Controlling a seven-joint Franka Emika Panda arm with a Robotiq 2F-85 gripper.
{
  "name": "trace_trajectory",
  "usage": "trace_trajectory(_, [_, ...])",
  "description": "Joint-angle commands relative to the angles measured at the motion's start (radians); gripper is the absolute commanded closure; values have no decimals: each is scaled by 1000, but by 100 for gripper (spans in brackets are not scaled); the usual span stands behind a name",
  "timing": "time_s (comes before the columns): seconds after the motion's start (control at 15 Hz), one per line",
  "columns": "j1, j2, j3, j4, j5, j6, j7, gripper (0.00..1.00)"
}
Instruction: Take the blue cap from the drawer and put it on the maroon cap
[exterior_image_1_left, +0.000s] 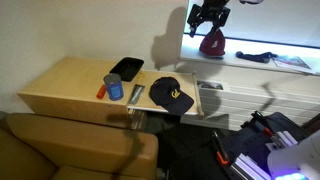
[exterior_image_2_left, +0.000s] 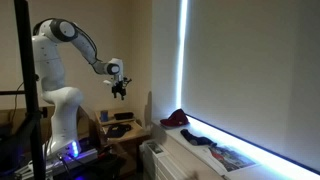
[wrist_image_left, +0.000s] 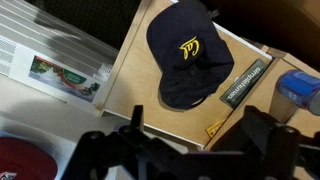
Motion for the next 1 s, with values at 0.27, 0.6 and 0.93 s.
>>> trace_trajectory(0.27, [-160, -8, -63, -12, -311, 129, -30, 0])
trace_trajectory(0.6, [-297, 67, -170, 96, -450, 246, 36, 0])
trace_trajectory(0.93, [-299, 43, -175, 80, -459, 243, 24, 0])
